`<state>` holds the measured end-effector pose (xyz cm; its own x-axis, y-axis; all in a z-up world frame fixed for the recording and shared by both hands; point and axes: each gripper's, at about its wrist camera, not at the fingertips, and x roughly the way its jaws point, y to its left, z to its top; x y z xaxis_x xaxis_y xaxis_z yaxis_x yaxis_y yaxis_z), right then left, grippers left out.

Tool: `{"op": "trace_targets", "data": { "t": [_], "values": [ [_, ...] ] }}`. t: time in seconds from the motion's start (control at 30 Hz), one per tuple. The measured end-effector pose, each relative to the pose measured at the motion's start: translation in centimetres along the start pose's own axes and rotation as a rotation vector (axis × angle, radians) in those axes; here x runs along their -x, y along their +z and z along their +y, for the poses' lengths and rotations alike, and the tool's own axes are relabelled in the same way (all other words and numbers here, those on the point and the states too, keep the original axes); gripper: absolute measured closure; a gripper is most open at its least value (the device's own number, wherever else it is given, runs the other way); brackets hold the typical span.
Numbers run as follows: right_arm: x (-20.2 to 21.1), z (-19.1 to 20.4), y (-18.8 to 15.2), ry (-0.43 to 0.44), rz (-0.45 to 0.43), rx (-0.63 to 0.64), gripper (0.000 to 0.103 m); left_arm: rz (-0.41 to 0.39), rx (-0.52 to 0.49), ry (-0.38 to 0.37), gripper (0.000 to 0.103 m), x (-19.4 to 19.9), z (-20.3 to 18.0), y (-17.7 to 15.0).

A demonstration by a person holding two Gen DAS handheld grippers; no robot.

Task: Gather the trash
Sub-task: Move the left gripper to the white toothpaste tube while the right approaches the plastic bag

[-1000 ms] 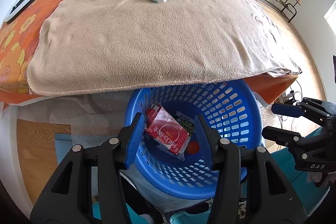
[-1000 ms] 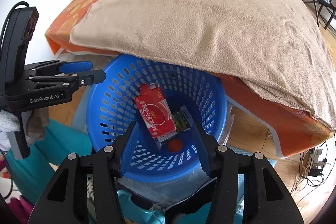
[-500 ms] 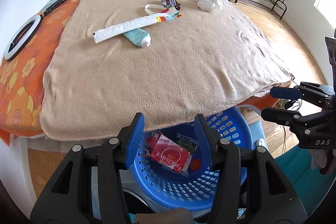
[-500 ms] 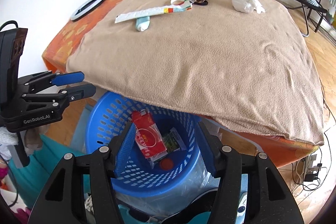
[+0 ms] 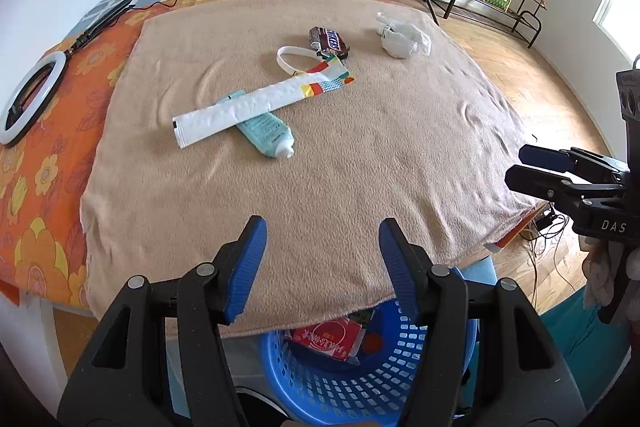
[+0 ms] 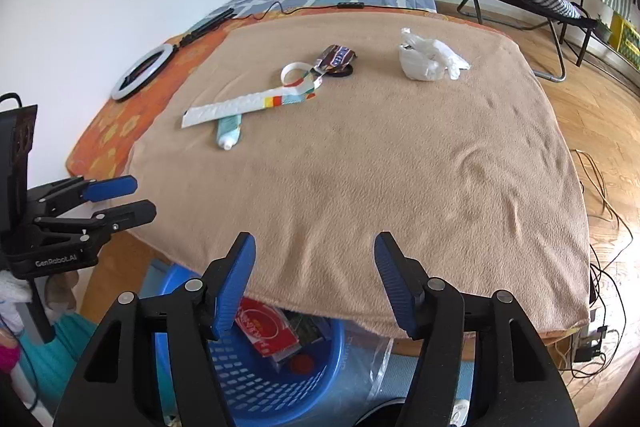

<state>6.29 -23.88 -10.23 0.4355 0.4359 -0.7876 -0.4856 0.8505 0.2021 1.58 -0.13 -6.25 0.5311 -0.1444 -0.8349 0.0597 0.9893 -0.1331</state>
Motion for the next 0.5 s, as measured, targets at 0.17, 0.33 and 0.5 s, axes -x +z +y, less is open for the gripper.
{"op": "trace_targets", "data": {
  "t": [0.17,0.33,0.5],
  "values": [
    [-0.7,-2.0,2.7,-0.005,-0.026,-0.055,0.041,0.002,-0.03,-0.01,0.031,-1.1,1.1,3.0],
    [-1.8,-4.2,5.4,-0.008,-0.052,-0.122,0.036,0.005,-0.023,0.0,0.03,-2.4,3.3,5.7],
    [-3.1,-6.1,7.6,-0.016,-0.075,-0.171,0.034,0.015,-0.029,0.013,0.03,-4.3,4.9,7.5]
  ]
}}
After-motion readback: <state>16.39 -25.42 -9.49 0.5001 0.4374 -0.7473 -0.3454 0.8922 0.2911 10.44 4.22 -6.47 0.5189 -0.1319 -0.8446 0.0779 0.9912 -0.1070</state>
